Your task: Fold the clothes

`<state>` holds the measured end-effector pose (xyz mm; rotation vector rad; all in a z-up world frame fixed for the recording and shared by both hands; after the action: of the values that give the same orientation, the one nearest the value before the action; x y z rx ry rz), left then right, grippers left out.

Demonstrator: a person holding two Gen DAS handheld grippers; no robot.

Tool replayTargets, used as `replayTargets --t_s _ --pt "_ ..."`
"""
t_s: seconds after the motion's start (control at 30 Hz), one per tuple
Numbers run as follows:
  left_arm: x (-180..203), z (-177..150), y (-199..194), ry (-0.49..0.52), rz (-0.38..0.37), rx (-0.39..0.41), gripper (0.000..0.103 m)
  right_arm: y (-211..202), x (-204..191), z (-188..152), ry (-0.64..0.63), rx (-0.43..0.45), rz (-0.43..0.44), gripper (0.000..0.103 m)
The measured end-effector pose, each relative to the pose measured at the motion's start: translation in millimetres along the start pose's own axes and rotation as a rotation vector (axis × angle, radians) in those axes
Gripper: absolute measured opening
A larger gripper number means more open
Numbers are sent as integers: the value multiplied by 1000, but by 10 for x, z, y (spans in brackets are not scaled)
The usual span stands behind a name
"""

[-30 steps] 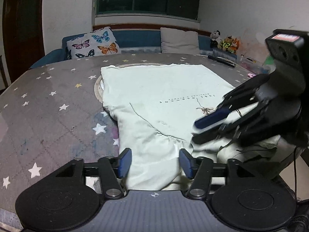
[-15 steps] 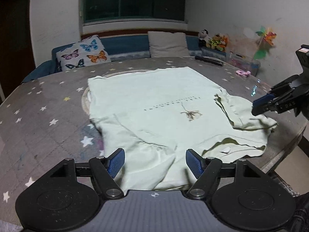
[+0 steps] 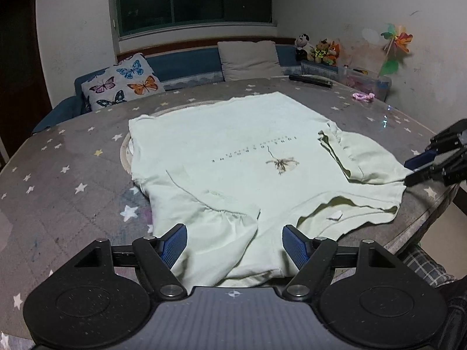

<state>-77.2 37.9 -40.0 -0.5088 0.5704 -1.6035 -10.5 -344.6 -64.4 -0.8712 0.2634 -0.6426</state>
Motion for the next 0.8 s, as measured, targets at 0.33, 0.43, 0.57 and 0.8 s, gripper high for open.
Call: replayTargets --t_s 0.33,0.43,0.57,0.8 --pt "10 -55 -116 43 -11 1 70 -43 -93 322 -54 89 7 32" --pt "34 -74 -148 56 -21 7 67 166 -121 408 -70 80 -27 32" --pt "72 -120 -179 94 -40 1 62 371 -227 419 -103 56 -15 31" --pt "267 -205 -158 245 -87 -8 62 295 -342 407 -168 55 17 30"
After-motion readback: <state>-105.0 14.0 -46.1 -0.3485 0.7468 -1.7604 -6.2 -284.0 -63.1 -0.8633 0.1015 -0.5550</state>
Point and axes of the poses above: each gripper's, at about its wrist camera, not at the fingertips, and y roughly the way its jaws point, x to its right, z to its top, the point moved 8 cm from there along y, roughly the way its jaws point, and after that the axes turned 3 degrees about -y, right-handed, at the moved point
